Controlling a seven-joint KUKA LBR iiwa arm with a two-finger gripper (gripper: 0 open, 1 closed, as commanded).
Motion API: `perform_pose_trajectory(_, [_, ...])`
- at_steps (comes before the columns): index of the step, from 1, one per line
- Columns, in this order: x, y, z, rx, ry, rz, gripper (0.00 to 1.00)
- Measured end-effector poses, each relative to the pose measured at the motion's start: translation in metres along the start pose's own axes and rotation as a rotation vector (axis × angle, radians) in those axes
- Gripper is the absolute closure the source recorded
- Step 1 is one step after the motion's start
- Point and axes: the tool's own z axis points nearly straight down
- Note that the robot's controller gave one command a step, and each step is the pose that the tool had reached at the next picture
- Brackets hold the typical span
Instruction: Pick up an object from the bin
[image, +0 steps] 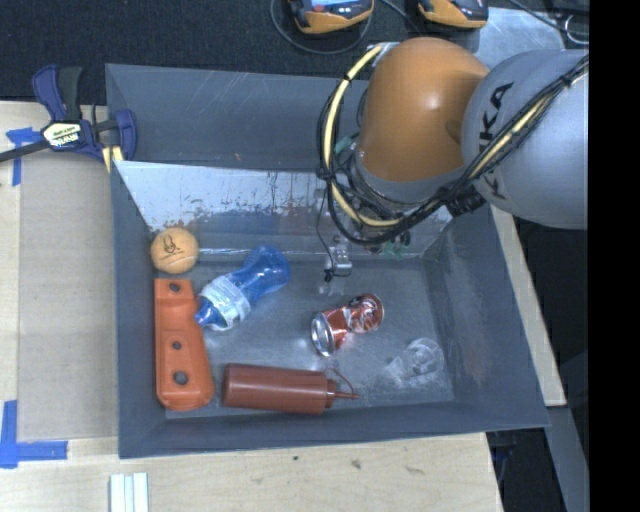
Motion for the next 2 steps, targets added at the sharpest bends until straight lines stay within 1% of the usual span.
perform_pose_trajectory(1, [-0.001, -0.001, -0.005, -0.001, -0.009, 0.003, 0.00])
perform_pose_trajectory(2, [-0.019, 0.061, 0.138, 0.000, -0.006, -0.175, 0.00])
